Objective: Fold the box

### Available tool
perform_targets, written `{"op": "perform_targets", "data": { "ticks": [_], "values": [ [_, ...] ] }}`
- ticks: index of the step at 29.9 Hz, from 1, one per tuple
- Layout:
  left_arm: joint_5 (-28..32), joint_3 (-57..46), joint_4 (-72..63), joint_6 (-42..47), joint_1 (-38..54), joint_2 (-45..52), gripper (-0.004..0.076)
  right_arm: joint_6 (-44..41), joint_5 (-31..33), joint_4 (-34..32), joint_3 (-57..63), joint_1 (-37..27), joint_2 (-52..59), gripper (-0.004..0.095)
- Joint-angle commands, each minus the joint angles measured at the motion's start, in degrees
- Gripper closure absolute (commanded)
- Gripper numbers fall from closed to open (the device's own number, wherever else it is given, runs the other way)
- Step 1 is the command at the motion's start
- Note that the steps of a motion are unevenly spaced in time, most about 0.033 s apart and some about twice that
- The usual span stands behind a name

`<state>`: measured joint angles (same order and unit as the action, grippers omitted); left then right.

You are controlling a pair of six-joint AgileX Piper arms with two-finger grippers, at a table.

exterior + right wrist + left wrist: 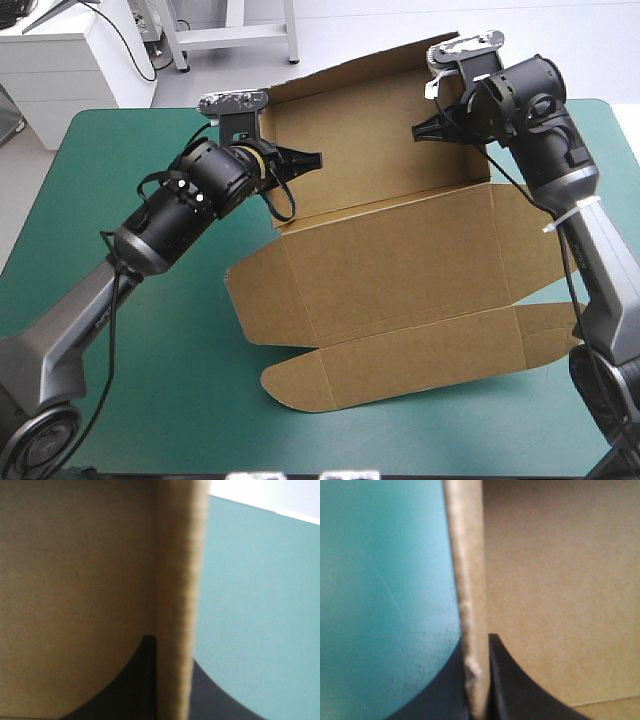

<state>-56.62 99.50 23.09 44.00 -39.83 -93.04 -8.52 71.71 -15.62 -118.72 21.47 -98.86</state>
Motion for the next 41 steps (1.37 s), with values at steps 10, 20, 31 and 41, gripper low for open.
{"op": "perform_targets", "data": {
  "ticks": [10, 20, 31, 41],
  "values": [
    [-14.74, 11.68, -13.71, -18.38, 7.06, -14.42, 0.0731, 2.64, -0.33, 13.33, 6.91, -6.04, -0.91, 0.0923],
    [-15.82, 11.68, -16.86, -20.1, 7.06, -19.53, 0.0731, 2.9, -2.79, 14.17, 20.42, -6.04, -2.34, 0.0923],
    [-17.22, 11.68, -22.26, -24.02, 7.06, -21.11, 0.0731, 2.9, -1.4, 14.55, 23.06, -6.04, -2.43, 0.0923],
    [-17.22, 11.68, -23.09, -25.48, 7.33, -21.11, 0.0723, 4.42, -0.6, 19.32, 23.06, -6.04, -5.13, 0.0908]
  ]
}}
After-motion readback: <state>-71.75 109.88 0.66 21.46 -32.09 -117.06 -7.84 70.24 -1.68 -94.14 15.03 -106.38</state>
